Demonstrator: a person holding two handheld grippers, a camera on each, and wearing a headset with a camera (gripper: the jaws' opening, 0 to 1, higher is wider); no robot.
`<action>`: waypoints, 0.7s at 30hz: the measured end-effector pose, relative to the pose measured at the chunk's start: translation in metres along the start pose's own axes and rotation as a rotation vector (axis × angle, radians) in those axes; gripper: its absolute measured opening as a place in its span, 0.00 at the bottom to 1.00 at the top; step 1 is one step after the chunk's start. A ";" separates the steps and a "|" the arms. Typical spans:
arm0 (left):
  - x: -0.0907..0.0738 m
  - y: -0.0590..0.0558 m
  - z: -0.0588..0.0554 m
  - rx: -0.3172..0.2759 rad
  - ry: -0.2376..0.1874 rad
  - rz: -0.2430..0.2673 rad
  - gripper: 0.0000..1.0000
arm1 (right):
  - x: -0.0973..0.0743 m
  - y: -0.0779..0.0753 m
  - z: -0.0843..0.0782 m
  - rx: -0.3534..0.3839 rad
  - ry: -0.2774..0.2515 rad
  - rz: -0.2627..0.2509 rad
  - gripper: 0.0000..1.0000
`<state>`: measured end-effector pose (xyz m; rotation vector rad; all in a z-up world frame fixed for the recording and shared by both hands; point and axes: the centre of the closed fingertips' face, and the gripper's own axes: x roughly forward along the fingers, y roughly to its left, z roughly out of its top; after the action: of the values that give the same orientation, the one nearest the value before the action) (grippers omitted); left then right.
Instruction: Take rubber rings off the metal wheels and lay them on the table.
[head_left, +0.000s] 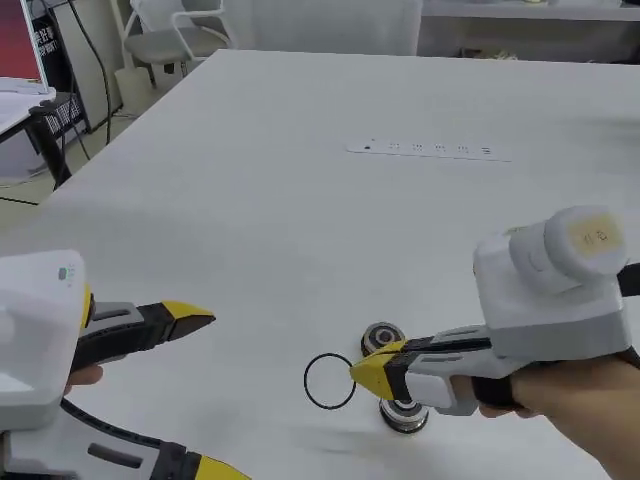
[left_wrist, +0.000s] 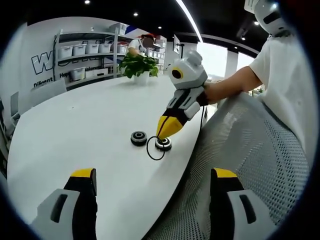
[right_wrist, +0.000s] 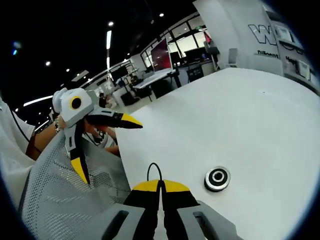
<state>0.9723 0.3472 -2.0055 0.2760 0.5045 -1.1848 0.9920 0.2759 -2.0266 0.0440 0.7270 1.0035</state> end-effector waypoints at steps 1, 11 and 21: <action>0.000 0.000 0.000 -0.002 -0.001 0.000 0.93 | 0.001 -0.001 -0.002 -0.010 -0.001 -0.005 0.00; 0.000 0.000 0.000 -0.006 -0.001 0.002 0.93 | 0.014 -0.009 -0.020 -0.068 0.048 -0.033 0.00; -0.001 0.002 0.000 -0.009 -0.005 0.010 0.93 | 0.021 -0.018 -0.031 -0.164 0.082 -0.080 0.01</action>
<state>0.9737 0.3486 -2.0046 0.2679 0.5035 -1.1727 0.9948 0.2734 -2.0680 -0.1685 0.7132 0.9900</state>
